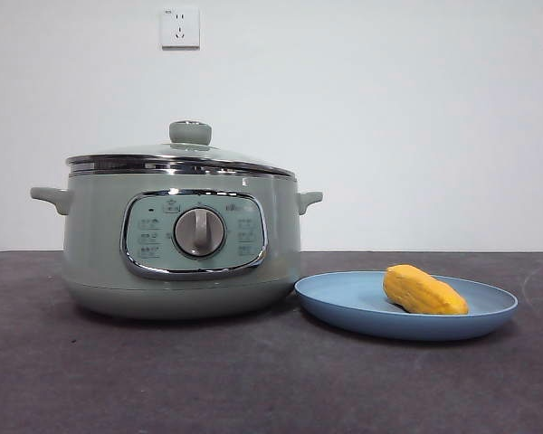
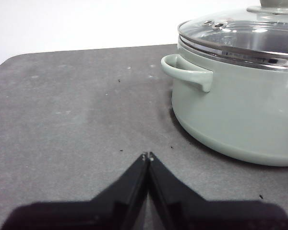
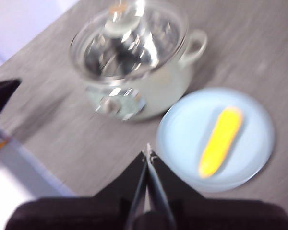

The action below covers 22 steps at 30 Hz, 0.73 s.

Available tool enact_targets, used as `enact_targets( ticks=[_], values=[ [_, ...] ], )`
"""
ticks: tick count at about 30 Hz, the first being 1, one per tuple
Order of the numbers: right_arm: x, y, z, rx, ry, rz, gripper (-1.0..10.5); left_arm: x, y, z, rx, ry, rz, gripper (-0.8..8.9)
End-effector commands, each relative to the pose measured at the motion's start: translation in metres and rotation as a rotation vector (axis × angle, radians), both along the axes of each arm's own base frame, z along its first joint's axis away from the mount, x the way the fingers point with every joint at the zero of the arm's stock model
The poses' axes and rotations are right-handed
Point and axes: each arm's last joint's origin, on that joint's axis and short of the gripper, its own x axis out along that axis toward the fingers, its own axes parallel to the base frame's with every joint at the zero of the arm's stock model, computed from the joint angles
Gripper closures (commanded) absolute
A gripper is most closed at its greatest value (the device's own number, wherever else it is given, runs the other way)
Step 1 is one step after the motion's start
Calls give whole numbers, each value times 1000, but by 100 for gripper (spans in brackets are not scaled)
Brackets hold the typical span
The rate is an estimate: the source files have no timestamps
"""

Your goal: Take the corn out from the steamer,put the corn on the plate,close the lid

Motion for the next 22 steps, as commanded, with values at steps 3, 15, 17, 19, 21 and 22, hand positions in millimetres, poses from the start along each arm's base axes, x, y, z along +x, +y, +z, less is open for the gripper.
enact_targets(
  ticks=[3, 15, 17, 19, 21, 22],
  values=[
    [-13, -10, 4, 26, -230, -49, 946, 1, 0, -4, -7, 11, 4, 817],
    [-12, -26, -102, 62, -522, -258, 946, 1, 0, -4, -7, 11, 4, 817],
    [-11, -28, -122, 46, -516, -315, 946, 1, 0, -4, -7, 11, 4, 817],
    [-10, -29, -140, 43, -487, -354, 946, 1, 0, -4, -7, 11, 5, 817],
    [-9, -29, -156, 56, -453, -384, 946, 1, 0, -4, -7, 11, 4, 817],
    [-9, -30, -162, 61, -441, -404, 946, 1, 0, -4, -7, 11, 4, 817]
  ],
)
